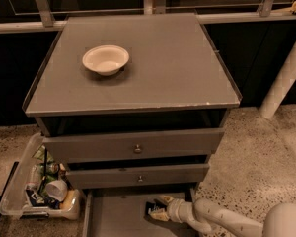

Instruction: Place rxbar blueberry into bottom drawer

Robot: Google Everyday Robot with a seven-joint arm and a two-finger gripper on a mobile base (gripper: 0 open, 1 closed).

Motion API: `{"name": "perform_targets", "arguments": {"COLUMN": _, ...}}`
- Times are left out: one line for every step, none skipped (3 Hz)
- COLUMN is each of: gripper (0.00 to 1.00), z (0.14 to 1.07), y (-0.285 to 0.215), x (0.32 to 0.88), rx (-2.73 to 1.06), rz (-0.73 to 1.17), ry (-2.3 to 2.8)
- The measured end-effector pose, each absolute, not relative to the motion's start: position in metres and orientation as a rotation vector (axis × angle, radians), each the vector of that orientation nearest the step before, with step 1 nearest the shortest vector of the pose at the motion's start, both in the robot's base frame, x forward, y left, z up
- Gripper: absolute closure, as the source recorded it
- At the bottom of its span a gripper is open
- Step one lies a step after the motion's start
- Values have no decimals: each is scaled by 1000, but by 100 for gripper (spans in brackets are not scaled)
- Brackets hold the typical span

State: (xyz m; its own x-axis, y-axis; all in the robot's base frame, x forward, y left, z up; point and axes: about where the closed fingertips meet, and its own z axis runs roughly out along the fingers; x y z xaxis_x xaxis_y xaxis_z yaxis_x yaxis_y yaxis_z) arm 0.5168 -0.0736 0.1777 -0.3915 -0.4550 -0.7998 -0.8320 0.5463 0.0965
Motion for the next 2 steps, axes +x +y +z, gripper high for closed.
{"name": "perform_targets", "arguments": {"gripper": 0, "z": 178, "y": -74, "x": 517, "rx": -1036, "rz": 644, "ry": 2036}}
{"name": "perform_targets", "arguments": {"gripper": 0, "z": 178, "y": -74, "x": 517, "rx": -1036, "rz": 644, "ry": 2036}}
